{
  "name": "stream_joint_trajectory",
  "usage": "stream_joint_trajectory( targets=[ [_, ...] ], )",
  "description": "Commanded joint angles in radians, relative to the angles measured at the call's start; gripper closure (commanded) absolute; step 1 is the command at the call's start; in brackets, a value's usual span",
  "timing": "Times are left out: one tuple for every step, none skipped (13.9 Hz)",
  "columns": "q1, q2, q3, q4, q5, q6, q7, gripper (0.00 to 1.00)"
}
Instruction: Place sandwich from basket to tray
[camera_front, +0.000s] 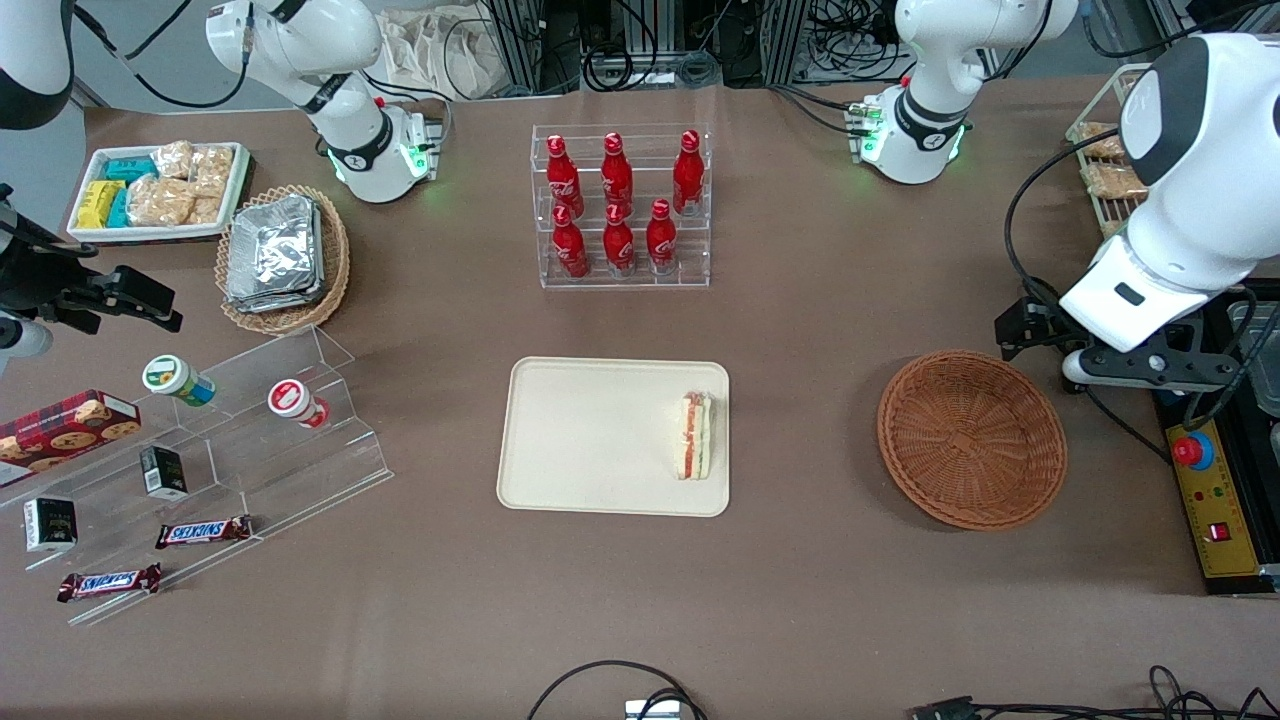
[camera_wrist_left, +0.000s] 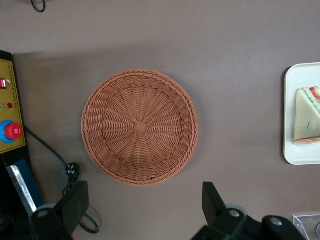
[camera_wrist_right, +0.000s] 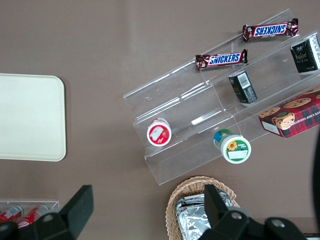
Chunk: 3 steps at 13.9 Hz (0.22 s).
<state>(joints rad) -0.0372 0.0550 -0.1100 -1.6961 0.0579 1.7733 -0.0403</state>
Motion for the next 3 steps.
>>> stream_joint_trajectory(
  targets=[
    [-0.021,-0.011,0.020,-0.004,-0.016,-0.029,0.011,0.00],
    [-0.021,-0.011,0.020,0.006,-0.021,-0.049,0.011,0.00],
    [-0.017,-0.009,0.020,0.021,-0.023,-0.076,0.011,0.00]
  ],
)
